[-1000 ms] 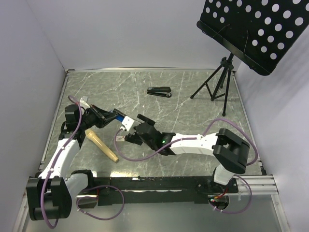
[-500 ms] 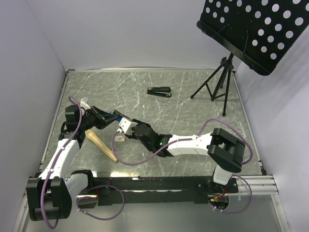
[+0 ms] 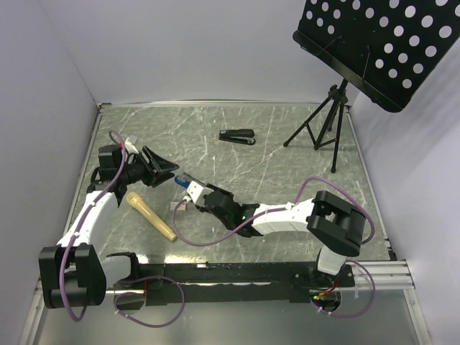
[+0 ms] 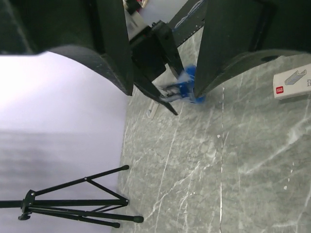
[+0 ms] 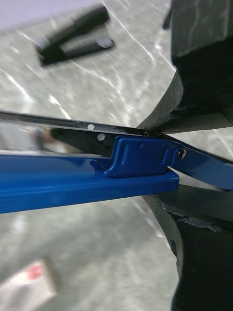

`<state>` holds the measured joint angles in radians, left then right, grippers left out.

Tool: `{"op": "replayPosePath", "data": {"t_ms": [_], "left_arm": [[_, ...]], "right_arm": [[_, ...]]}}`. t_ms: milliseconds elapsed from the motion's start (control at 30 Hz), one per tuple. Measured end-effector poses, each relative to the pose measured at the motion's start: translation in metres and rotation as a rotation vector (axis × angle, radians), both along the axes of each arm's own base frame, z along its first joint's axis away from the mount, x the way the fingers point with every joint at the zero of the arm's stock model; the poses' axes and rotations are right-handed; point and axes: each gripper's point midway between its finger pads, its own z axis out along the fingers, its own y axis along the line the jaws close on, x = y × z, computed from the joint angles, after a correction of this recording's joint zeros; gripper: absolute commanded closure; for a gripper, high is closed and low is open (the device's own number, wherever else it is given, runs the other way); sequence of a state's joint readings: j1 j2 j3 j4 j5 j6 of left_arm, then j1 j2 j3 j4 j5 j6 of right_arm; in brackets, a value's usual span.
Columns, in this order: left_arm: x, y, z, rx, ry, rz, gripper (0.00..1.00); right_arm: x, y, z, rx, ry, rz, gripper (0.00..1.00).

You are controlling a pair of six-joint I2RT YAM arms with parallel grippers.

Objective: Unload the staples from the stapler

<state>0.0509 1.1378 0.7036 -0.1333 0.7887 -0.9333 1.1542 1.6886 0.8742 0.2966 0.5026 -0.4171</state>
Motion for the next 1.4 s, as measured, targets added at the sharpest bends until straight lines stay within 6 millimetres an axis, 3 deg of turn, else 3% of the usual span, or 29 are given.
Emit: {"op": "replayPosePath", "data": {"t_ms": [200, 467, 600, 800, 1000, 1133, 1267, 1400], "left_arm": [[0.004, 0.003, -0.011, 0.047, -0.003, -0.007, 0.38], [0.022, 0.021, -0.040, 0.186, 0.052, 0.036, 0.33], [0.027, 0.028, -0.046, 0.238, 0.059, 0.047, 0.32], [0.024, 0.032, -0.056, 0.269, 0.092, 0.053, 0.31], [0.024, 0.035, -0.061, 0.287, 0.108, 0.067, 0.32], [0.024, 0.036, -0.062, 0.287, 0.112, 0.068, 0.32], [0.025, 0.036, -0.067, 0.289, 0.125, 0.064, 0.31], [0.025, 0.037, -0.070, 0.290, 0.135, 0.063, 0.31]], "right_arm": [[-0.026, -0.031, -0.034, -0.076, 0.182, -0.050, 1.00], [-0.071, -0.060, -0.035, -0.074, 0.527, -0.079, 1.00], [-0.069, -0.070, -0.021, 0.017, 0.728, -0.152, 1.00], [-0.044, -0.099, 0.004, 0.326, 1.017, -0.303, 1.00], [-0.058, -0.093, 0.011, 0.521, 1.291, -0.323, 1.00], [-0.077, -0.084, 0.000, 0.601, 1.468, -0.345, 1.00], [-0.090, -0.084, -0.006, 0.632, 1.565, -0.416, 1.00], [-0.085, -0.084, -0.007, 0.688, 1.595, -0.470, 1.00]]}}
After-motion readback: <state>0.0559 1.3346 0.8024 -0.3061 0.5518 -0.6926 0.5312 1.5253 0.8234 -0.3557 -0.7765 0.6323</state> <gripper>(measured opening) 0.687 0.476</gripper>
